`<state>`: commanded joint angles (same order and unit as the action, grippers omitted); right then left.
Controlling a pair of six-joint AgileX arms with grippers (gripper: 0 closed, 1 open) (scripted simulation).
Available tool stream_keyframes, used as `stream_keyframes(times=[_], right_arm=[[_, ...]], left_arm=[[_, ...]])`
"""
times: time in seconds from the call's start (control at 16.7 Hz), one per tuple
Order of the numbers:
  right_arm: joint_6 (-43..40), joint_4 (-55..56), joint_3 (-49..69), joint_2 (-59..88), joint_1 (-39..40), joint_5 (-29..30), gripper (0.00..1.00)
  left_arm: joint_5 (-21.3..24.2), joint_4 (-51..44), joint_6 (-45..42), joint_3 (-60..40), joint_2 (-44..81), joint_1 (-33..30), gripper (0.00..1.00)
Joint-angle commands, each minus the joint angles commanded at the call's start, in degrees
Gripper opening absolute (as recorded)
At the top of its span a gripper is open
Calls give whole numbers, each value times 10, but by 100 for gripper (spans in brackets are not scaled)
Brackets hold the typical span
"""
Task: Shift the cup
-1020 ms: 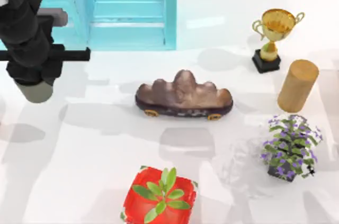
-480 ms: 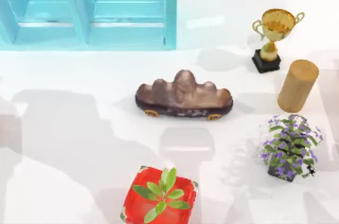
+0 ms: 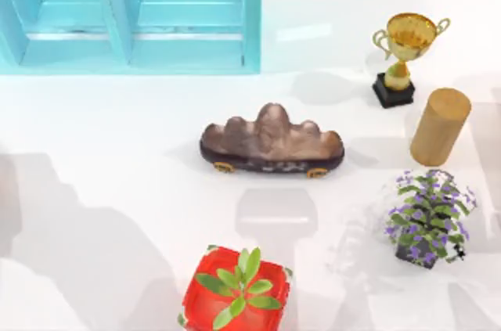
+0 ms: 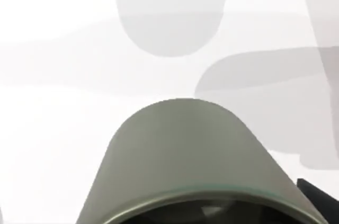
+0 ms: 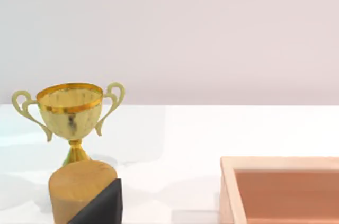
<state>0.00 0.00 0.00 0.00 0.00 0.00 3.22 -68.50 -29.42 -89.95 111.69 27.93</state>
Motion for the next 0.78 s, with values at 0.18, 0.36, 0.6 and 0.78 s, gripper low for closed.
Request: stream_keyframes(times=[0.18, 0.36, 0.6, 0.78], right_arm=[[0, 0, 0, 0, 0, 0, 100], [0, 0, 0, 0, 0, 0, 100], [0, 0, 0, 0, 0, 0, 100], [0, 0, 0, 0, 0, 0, 100]], left_arm=[[1, 0, 2, 3, 1, -2, 0], [0, 1, 0, 2, -1, 1, 0], [7, 27, -31, 24, 4, 60, 0], [9, 78, -44, 51, 20, 81, 0]])
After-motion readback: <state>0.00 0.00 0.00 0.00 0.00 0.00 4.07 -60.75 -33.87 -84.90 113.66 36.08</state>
